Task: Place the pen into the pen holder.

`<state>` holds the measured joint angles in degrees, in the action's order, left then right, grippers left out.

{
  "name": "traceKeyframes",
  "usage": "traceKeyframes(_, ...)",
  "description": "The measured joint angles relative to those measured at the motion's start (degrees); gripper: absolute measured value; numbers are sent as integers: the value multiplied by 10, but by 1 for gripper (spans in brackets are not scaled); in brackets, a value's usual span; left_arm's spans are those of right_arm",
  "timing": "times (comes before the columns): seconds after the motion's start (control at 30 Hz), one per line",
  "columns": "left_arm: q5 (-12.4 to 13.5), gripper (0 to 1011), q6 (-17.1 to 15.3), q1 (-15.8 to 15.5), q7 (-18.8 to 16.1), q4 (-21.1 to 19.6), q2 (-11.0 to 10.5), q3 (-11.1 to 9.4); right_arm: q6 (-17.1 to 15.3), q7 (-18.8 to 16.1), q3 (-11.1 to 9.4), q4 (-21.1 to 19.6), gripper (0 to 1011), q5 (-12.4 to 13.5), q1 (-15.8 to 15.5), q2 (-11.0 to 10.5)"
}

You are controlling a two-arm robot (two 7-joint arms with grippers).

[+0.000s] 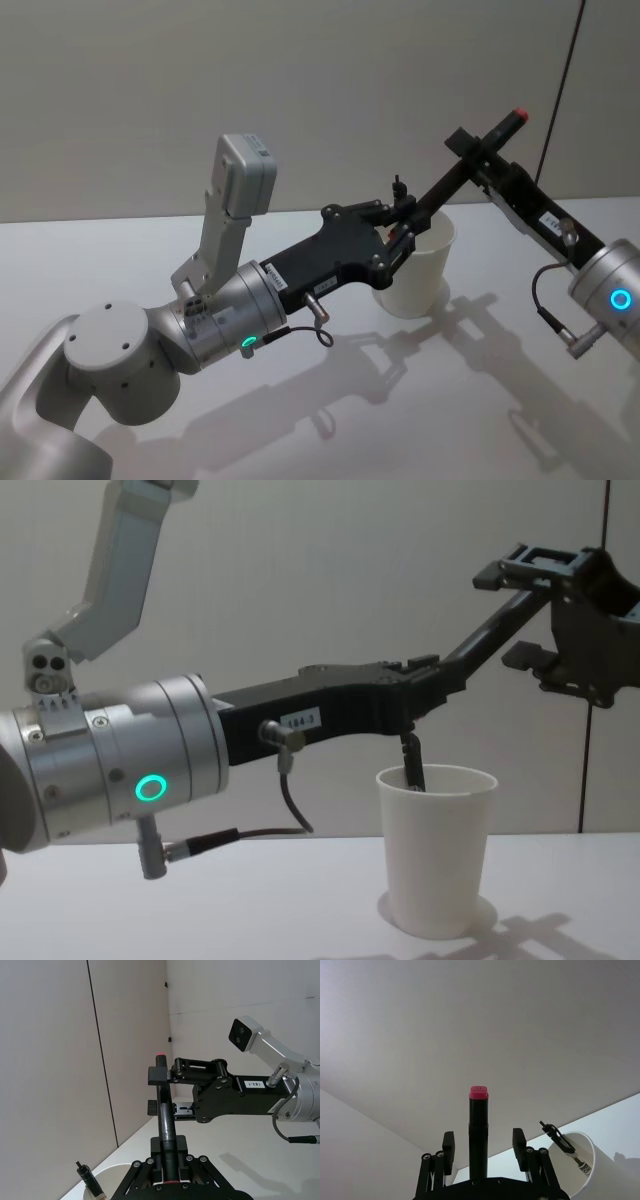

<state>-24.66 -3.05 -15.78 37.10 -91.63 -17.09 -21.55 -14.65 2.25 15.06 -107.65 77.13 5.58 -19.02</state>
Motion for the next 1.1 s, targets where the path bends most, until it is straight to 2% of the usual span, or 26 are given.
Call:
traceKeyframes(0.17, 0, 171, 0, 0, 0, 0, 0, 0, 1, 1, 1, 0, 569, -1, 0, 0)
traceKeyframes(0.2, 0, 171, 0, 0, 0, 0, 0, 0, 1, 1, 1, 0, 569, -2, 0, 0)
traceKeyframes(0.37, 0, 171, 0, 0, 0, 0, 0, 0, 2, 2, 1, 1, 386, -2, 0, 0)
traceKeyframes(0.4, 0, 171, 0, 0, 0, 0, 0, 0, 2, 2, 1, 1, 386, -2, 1, 0)
traceKeyframes(0.43, 0, 171, 0, 0, 0, 0, 0, 0, 2, 2, 1, 1, 328, -2, 1, 0)
traceKeyframes(0.53, 0, 171, 0, 0, 0, 0, 0, 0, 3, 2, 2, 1, 271, -3, 1, 0)
traceKeyframes(0.57, 0, 171, 0, 0, 0, 0, 0, 0, 3, 2, 2, 1, 207, -3, 1, 0)
traceKeyframes(0.6, 0, 171, 0, 0, 0, 0, 0, 0, 3, 2, 2, 1, 190, -3, 1, 0)
traceKeyframes(1.1, 0, 172, 0, 0, 0, 0, 0, 0, 4, 2, 2, 1, 190, -3, 1, 0)
